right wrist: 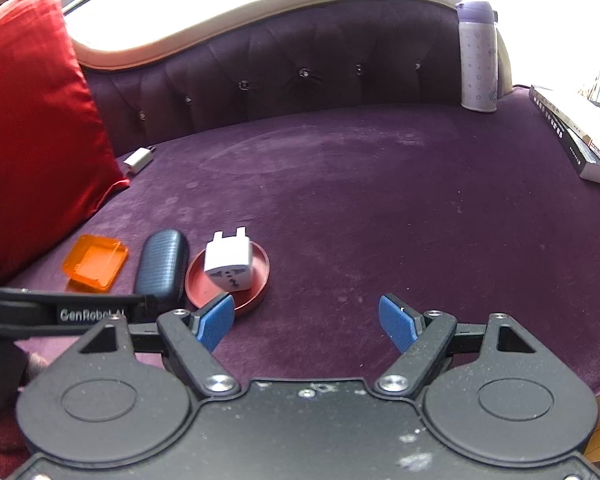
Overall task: Organize rigid objects
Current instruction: 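Close left tool on blue glasses case while right tool grips white plug adapter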
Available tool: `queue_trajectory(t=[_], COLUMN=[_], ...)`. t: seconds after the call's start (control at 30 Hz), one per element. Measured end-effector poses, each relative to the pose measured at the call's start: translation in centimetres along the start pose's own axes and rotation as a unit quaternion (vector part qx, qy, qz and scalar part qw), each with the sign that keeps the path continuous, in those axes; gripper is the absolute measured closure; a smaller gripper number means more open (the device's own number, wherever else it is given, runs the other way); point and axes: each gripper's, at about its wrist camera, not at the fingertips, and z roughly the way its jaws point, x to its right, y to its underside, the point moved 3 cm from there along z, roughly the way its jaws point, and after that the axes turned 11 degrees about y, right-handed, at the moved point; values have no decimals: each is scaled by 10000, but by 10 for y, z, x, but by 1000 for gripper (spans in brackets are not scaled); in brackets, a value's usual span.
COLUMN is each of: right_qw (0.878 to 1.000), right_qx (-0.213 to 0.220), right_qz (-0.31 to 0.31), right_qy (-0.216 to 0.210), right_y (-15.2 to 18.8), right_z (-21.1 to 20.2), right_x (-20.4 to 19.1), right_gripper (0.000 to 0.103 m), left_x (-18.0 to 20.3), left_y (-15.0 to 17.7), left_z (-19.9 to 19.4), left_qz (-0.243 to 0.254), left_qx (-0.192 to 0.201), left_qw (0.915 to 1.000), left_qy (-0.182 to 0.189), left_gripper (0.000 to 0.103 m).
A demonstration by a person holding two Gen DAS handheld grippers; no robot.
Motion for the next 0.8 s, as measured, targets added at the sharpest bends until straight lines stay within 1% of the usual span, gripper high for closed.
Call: queue_trajectory(t=[0.07, 0.13, 0.17, 0.2, 0.23, 0.27, 0.4, 0.6, 0.73, 0.8], right_qw=[10000, 10000, 10000, 10000, 9999, 9999, 9992, 9967, 9950, 9939], right_qx=[-22, -29, -15, 9, 38, 72, 171, 303, 262, 204], right_qz=[2, -28, -53, -84, -120, -153, -280, -612, -908, -1044], right_qy=[28, 36, 39, 30, 14, -16, -219, -436, -335, -290], right_y=[-1, -2, -3, -4, -5, -6, -10, -16, -18, -17], right_z=[7, 12, 14, 15, 16, 17, 20, 26, 42, 49], right_x=[2, 2, 2, 0, -1, -3, -16, -50, -71, -78], right_gripper=[24, 24, 24, 24, 24, 24, 23, 22, 23, 32], left_x=[0, -1, -3, -4, -7, -9, -16, -34, -40, -41], left_y=[-7, -12, -13, -14, -14, -14, -4, 19, 27, 28], left_z=[12, 21, 25, 28, 28, 25, 16, -2, -9, -10], left_qz=[2, -24, -37, -58, -130, -205, -248, -396, -396, -394], left_qx=[-45, -84, -122, -182, -151, -133, -125, -173, -150, -139], left_qw=[10000, 10000, 9999, 9997, 9991, 9988, 9993, 9988, 9989, 9989], left_qy=[-26, -16, 19, 155, 369, 434, 245, 218, 179, 189], left_gripper=[18, 21, 33, 46, 51, 54, 55, 54, 54, 54])
